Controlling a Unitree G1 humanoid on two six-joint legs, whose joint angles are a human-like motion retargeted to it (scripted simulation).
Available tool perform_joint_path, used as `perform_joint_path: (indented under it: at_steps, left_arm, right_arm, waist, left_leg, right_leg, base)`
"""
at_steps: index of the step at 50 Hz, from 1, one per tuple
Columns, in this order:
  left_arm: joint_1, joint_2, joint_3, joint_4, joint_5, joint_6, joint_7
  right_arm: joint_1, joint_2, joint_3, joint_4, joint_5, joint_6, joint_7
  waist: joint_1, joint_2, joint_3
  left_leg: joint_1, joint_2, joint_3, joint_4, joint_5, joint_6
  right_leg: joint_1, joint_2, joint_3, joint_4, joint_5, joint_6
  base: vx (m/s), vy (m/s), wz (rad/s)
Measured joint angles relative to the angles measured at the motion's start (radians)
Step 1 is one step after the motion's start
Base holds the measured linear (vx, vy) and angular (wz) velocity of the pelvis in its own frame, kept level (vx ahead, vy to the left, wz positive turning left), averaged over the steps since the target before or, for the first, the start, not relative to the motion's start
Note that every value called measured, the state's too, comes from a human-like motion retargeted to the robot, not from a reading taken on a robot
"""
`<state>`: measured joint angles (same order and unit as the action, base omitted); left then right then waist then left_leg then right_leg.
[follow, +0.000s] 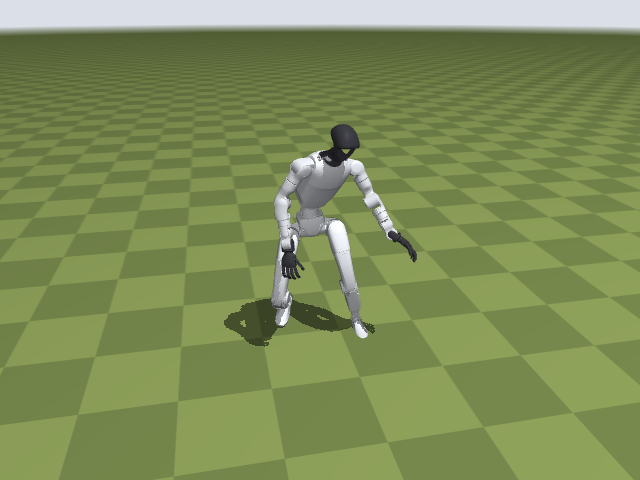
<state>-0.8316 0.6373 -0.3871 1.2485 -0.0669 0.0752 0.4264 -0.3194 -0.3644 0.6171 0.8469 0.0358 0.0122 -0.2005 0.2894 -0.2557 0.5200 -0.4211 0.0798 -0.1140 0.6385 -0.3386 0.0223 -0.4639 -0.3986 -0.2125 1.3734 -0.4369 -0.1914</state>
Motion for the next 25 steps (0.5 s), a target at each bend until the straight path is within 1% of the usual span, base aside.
perform_joint_path:
  at_steps: [2, 3, 5, 6, 7, 8, 10, 11, 12, 13, 15, 17, 18, 20, 22, 23, 24, 25]
  left_arm:
    - [0.024, -0.029, 0.103, 0.02, -0.114, 0.018, 0.041]
    - [0.047, -0.045, 0.146, 0.03, -0.175, 0.019, 0.037]
    - [0.11, -0.077, 0.19, 0.053, -0.267, 0.009, -0.006]
    - [0.154, -0.092, 0.182, 0.06, -0.272, -0.007, -0.043]
    - [0.203, -0.109, 0.171, 0.063, -0.261, -0.024, -0.08]
    - [0.263, -0.127, 0.153, 0.058, -0.216, -0.045, -0.116]
    - [0.391, -0.167, 0.117, 0.025, -0.072, -0.081, -0.177]
    - [0.453, -0.192, 0.107, -0.002, 0.002, -0.091, -0.199]
    - [0.511, -0.219, 0.098, -0.028, 0.065, -0.099, -0.219]
    - [0.56, -0.249, 0.091, -0.05, 0.109, -0.104, -0.233]
    - [0.636, -0.333, 0.067, -0.086, 0.166, -0.109, -0.231]
    - [0.645, -0.417, -0.006, -0.087, 0.201, -0.103, -0.17]
    - [0.626, -0.453, -0.058, -0.084, 0.228, -0.096, -0.128]
    - [0.548, -0.498, -0.186, -0.106, 0.272, -0.063, -0.069]
    - [0.43, -0.476, -0.298, -0.187, 0.286, -0.039, -0.06]
    - [0.369, -0.463, -0.307, -0.234, 0.31, -0.036, -0.078]
    - [0.313, -0.449, -0.302, -0.285, 0.315, -0.042, -0.102]
    - [0.258, -0.434, -0.291, -0.337, 0.312, -0.053, -0.131]
  right_arm:
    - [0.015, -0.005, -0.049, -0.036, 0.01, -0.003, -0.019]
    - [0.024, -0.012, -0.078, -0.053, 0.017, -0.003, -0.016]
    - [0.033, -0.028, -0.125, -0.078, 0.036, -0.005, -0.001]
    - [0.029, -0.036, -0.142, -0.079, 0.045, -0.006, 0.012]
    - [0.023, -0.044, -0.16, -0.077, 0.054, -0.007, 0.027]
    - [0.016, -0.051, -0.18, -0.069, 0.06, -0.007, 0.046]
    - [-0.009, -0.074, -0.228, -0.045, 0.063, -0.005, 0.1]
    - [-0.031, -0.097, -0.251, -0.03, 0.059, -0.002, 0.139]
    - [-0.057, -0.123, -0.271, -0.012, 0.053, 0.002, 0.173]
    - [-0.089, -0.153, -0.285, 0.01, 0.041, 0.008, 0.202]
    - [-0.187, -0.23, -0.275, 0.091, 0.003, 0.026, 0.212]
    - [-0.326, -0.273, -0.23, 0.226, -0.045, 0.064, 0.075]
    - [-0.402, -0.277, -0.22, 0.307, -0.066, 0.093, -0.045]
    - [-0.544, -0.273, -0.228, 0.46, -0.032, 0.184, -0.331]
    - [-0.619, -0.258, -0.307, 0.516, 0.142, 0.212, -0.563]
    - [-0.629, -0.246, -0.36, 0.512, 0.227, 0.2, -0.611]
    - [-0.622, -0.226, -0.395, 0.494, 0.309, 0.172, -0.595]
    - [-0.607, -0.202, -0.422, 0.468, 0.39, 0.136, -0.548]
  waist:
    - [-0.026, 0.037, 0.0]
    - [-0.043, 0.063, 0.0]
    - [-0.087, 0.116, 0.0]
    - [-0.12, 0.142, 0.0]
    - [-0.156, 0.168, 0.0]
    - [-0.199, 0.192, 0.0]
    - [-0.297, 0.235, 0.0]
    - [-0.345, 0.267, -0.004]
    - [-0.392, 0.3, -0.007]
    - [-0.438, 0.338, -0.007]
    - [-0.531, 0.424, -0.001]
    - [-0.593, 0.5, 0.0]
    - [-0.607, 0.53, 0.0]
    - [-0.601, 0.585, 0.0]
    - [-0.56, 0.598, 0.0]
    - [-0.533, 0.597, 0.0]
    - [-0.505, 0.589, 0.0]
    - [-0.477, 0.577, 0.0]
  left_leg:
    - [0.07, 0.052, -0.002, -0.022, -0.025, -0.007]
    - [0.116, 0.08, 0.005, -0.042, -0.033, -0.015]
    - [0.219, 0.133, 0.031, -0.095, -0.041, -0.034]
    - [0.273, 0.155, 0.051, -0.127, -0.04, -0.049]
    - [0.329, 0.176, 0.073, -0.158, -0.038, -0.063]
    - [0.386, 0.193, 0.099, -0.188, -0.033, -0.076]
    - [0.487, 0.211, 0.155, -0.22, -0.027, -0.088]
    - [0.521, 0.225, 0.187, -0.207, -0.032, -0.081]
    - [0.547, 0.238, 0.215, -0.181, -0.04, -0.071]
    - [0.558, 0.25, 0.234, -0.131, -0.054, -0.056]
    - [0.524, 0.249, 0.216, 0.042, -0.1, -0.02]
    - [0.433, 0.188, 0.165, 0.241, -0.137, -0.006]
    - [0.378, 0.154, 0.167, 0.335, -0.147, -0.01]
    - [0.291, 0.124, 0.242, 0.436, -0.143, 0.011]
    - [0.208, 0.136, 0.36, 0.502, -0.149, 0.042]
    - [0.164, 0.142, 0.401, 0.52, -0.15, 0.046]
    - [0.115, 0.144, 0.421, 0.526, -0.148, 0.041]
    - [0.065, 0.144, 0.431, 0.524, -0.143, 0.03]
  right_leg:
    - [-0.051, 0.04, -0.029, -0.061, -0.012, 0.025]
    - [-0.07, 0.053, -0.035, -0.103, -0.019, 0.04]
    - [-0.092, 0.069, -0.04, -0.216, -0.019, 0.072]
    - [-0.095, 0.086, -0.022, -0.306, 0.004, 0.101]
    - [-0.092, 0.106, 0.002, -0.408, 0.038, 0.132]
    - [-0.078, 0.133, 0.04, -0.533, 0.094, 0.165]
    - [-0.042, 0.171, 0.123, -0.744, 0.261, 0.223]
    - [-0.034, 0.189, 0.141, -0.744, 0.291, 0.222]
    - [-0.027, 0.205, 0.153, -0.726, 0.297, 0.222]
    - [-0.021, 0.218, 0.152, -0.675, 0.255, 0.223]
    - [-0.007, 0.234, 0.148, -0.594, 0.171, 0.23]
    - [-0.017, 0.234, 0.142, -0.534, 0.114, 0.195]
    - [-0.038, 0.223, 0.138, -0.486, 0.087, 0.174]
    - [-0.035, 0.215, 0.144, -0.489, 0.068, 0.133]
    - [-0.018, 0.193, 0.162, -0.485, 0.051, 0.129]
    - [-0.002, 0.182, 0.165, -0.487, 0.042, 0.126]
    - [0.021, 0.173, 0.163, -0.492, 0.035, 0.121]
    - [0.047, 0.164, 0.158, -0.498, 0.027, 0.117]
  base:
    - [0.74, -0.15, -0.35]
    - [0.77, -0.14, -0.54]
    - [0.83, -0.13, -0.64]
    - [0.88, -0.13, -0.66]
    - [0.93, -0.14, -0.62]
    - [0.97, -0.14, -0.58]
    - [1.02, -0.14, -0.58]
    - [1.04, -0.11, -0.68]
    - [1.04, -0.09, -0.76]
    - [1.01, -0.05, -0.71]
    - [0.96, 0.01, -0.66]
    - [0.85, 0.07, -0.77]
    - [0.78, 0.1, -0.86]
    - [0.71, 0.1, -0.81]
    - [0.69, 0.07, -0.44]
    - [0.7, 0.03, -0.14]
    - [0.71, 0.0, 0.02]
    - [0.74, -0.04, 0.21]
